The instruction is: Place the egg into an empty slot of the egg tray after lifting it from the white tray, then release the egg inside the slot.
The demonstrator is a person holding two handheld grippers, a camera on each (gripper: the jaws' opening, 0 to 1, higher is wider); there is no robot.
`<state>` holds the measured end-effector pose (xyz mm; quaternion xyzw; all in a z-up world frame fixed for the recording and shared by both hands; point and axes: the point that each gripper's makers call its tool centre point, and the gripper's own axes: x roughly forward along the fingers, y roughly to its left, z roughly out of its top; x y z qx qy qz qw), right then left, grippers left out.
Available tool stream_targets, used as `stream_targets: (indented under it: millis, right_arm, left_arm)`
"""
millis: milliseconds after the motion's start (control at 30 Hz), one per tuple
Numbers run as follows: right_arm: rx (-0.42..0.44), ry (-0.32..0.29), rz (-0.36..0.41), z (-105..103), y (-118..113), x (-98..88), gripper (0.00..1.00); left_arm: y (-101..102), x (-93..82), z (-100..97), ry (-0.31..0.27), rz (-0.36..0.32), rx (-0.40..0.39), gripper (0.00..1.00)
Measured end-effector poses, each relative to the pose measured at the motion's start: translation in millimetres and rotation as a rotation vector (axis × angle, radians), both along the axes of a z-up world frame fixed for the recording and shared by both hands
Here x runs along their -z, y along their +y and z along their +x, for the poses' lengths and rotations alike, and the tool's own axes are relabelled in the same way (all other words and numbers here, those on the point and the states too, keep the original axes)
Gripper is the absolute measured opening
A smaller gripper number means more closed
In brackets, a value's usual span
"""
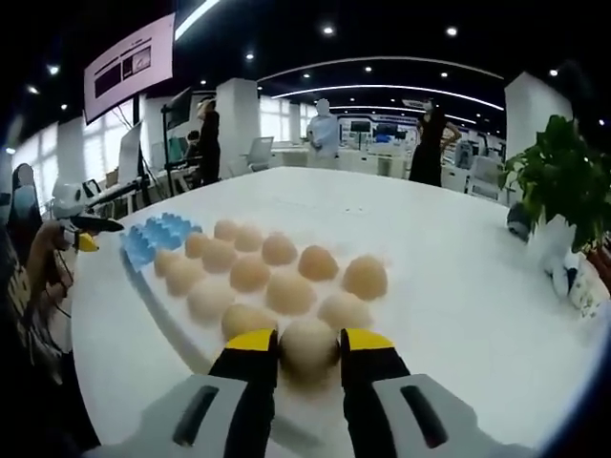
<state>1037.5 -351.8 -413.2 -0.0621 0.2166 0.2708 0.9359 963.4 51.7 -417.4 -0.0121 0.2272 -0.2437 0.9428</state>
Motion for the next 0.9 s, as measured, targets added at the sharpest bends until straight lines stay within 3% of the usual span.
stream_targets:
  millis: [900]
  right_arm:
    - [-0.081,-0.074,0.027,16.9,34.8,-31.6,0.27]
  left_arm:
    - [0.5,1.6,-1.1,0.005,-0.006,-0.001,0.9]
